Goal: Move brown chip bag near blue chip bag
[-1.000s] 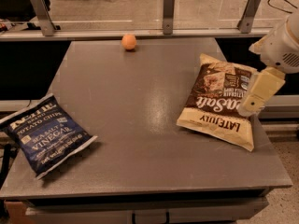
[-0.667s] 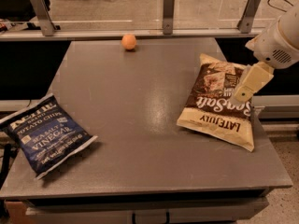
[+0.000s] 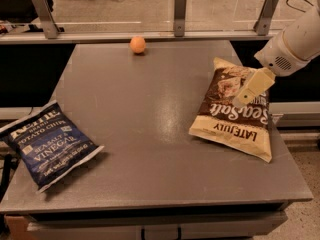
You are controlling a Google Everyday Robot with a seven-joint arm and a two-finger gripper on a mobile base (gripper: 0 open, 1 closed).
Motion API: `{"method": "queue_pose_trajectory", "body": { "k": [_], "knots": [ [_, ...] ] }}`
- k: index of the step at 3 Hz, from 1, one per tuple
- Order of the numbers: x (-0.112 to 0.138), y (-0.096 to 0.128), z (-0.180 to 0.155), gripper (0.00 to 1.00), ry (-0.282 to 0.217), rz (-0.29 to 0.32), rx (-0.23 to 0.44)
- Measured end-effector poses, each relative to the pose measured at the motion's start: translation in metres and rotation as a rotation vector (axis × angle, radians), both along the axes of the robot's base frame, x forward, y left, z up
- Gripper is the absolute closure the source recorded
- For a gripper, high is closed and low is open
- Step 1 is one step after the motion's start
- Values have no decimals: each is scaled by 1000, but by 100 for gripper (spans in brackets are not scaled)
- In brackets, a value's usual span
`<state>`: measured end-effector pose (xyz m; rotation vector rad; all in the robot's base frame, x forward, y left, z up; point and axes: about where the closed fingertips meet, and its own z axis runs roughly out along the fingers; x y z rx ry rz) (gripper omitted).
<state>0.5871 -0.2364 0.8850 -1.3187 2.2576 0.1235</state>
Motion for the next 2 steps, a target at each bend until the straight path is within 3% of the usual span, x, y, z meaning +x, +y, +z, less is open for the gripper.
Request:
{"method": "queue_pose_trajectory", "body": {
  "k": [1, 2],
  "knots": [
    [13, 0, -19, 0, 34, -32, 41],
    [17, -6, -33, 18, 57, -52, 63]
  ]
}}
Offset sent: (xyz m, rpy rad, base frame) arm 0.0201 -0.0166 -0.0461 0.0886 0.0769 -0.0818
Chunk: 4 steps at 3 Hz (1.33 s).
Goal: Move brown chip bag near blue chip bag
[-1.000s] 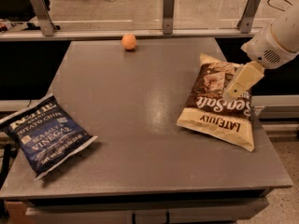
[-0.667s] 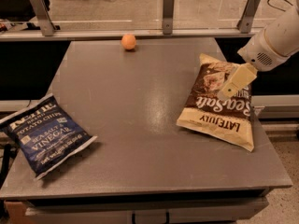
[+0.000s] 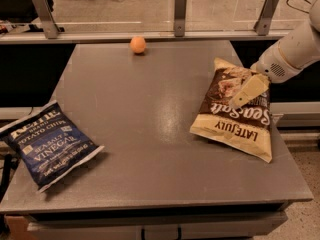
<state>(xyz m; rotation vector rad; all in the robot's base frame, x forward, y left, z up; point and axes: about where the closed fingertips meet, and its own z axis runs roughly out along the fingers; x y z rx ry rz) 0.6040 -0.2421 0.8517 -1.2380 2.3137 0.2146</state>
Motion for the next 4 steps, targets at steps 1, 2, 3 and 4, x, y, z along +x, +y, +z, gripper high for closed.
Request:
{"method": "queue_pose_trajectory", "body": {
  "k": [1, 2, 3, 4],
  "knots": [
    [-1, -2, 0, 40, -2, 0, 20],
    [-3, -3, 3, 64, -2, -1, 36],
    [-2, -2, 10, 87, -15, -3, 45],
    [-2, -2, 11, 100, -15, -3, 45]
  ]
}}
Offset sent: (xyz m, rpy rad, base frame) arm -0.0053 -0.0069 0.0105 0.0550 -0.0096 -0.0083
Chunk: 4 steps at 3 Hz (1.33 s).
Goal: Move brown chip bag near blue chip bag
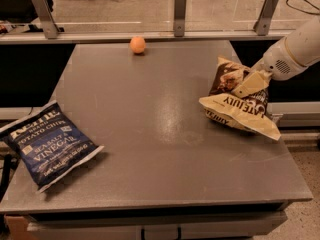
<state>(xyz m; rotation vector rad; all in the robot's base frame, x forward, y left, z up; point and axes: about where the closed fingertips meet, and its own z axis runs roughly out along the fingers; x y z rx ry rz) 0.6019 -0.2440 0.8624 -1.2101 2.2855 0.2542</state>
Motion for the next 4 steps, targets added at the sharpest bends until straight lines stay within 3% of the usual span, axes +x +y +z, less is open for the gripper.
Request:
{"method": "queue_pose_trajectory", "body": {
  "k": [3, 4],
  "knots": [
    [0, 0, 0, 100, 0, 0, 0],
    [44, 20, 23, 100, -102, 0, 49]
  ]
}}
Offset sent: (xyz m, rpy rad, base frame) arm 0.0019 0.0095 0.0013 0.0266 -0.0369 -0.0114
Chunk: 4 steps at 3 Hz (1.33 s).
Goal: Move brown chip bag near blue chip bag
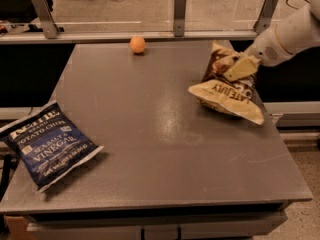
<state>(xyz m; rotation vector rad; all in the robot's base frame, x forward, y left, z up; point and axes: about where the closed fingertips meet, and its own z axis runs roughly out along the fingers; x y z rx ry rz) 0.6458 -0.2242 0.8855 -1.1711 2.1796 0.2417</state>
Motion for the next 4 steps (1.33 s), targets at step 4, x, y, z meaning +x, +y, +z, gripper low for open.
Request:
{"method": "queue_pose_trajectory", "body": {
  "k": [4],
  "knots": [
    [64, 29, 62, 100, -191, -7, 74]
  ]
}}
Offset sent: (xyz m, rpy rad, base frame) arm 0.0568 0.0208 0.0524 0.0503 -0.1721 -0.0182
